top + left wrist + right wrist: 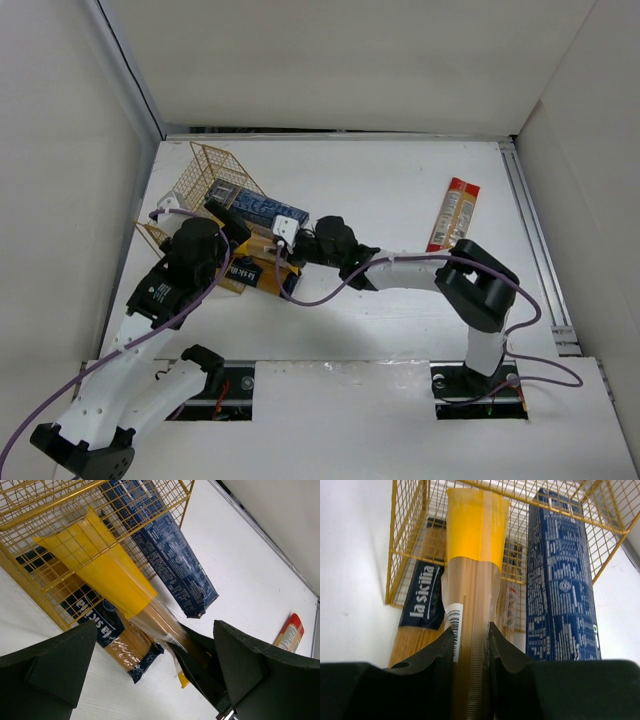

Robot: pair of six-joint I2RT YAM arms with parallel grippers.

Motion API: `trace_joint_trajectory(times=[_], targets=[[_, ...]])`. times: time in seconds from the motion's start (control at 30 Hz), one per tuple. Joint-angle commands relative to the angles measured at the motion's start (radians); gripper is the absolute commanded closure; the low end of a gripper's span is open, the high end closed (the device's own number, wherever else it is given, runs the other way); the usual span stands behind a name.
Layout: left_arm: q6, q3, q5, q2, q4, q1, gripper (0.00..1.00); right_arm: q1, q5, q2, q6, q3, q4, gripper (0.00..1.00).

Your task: Place and organize the pasta boxes and bags onto the shelf

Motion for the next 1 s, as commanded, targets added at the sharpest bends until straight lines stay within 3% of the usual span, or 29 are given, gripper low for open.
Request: trace_joint_trajectory(times=[0.0,0.13,0.27,0.6,0.63,0.67,0.8,0.97], targets=[[-0.004,-0.009,0.004,-0.019,0.02,0.002,0.0,0.012,-0.041,-0.015,0.039,0.109,0.299,1.0],[-0.004,-0.009,0.013,-0.028,0.011,0.002,0.0,0.021,-0.004,0.034,0.064,0.15,0.33,0.99],[-0.013,-0.009,0.013,-0.028,-0.009,0.002,0.0,0.041,0.036,0.081,0.084,0.188,0.33,0.92],[-0.013,-0.009,0.022,-0.028,-0.028,0.002,0.0,0.052,0.031,0.1,0.127,0.173,0.365,0.31],[-0.013,-0.009,0.022,-0.028,-0.028,0.002,0.0,0.052,0.031,0.086,0.127,0.164,0.365,0.08],[-0.013,0.0,0.022,-0.028,-0.028,0.002,0.0,0.052,0.031,0.056,0.127,0.155,0.332,0.0],[-0.013,0.009,0.022,-0.028,-0.028,0.002,0.0,0.052,0.095,-0.038,0.105,0.106,0.238,0.0],[-0.013,0.019,0.022,-0.028,-0.028,0.002,0.0,0.003,0.29,-0.19,0.12,0.032,0.076,0.0]])
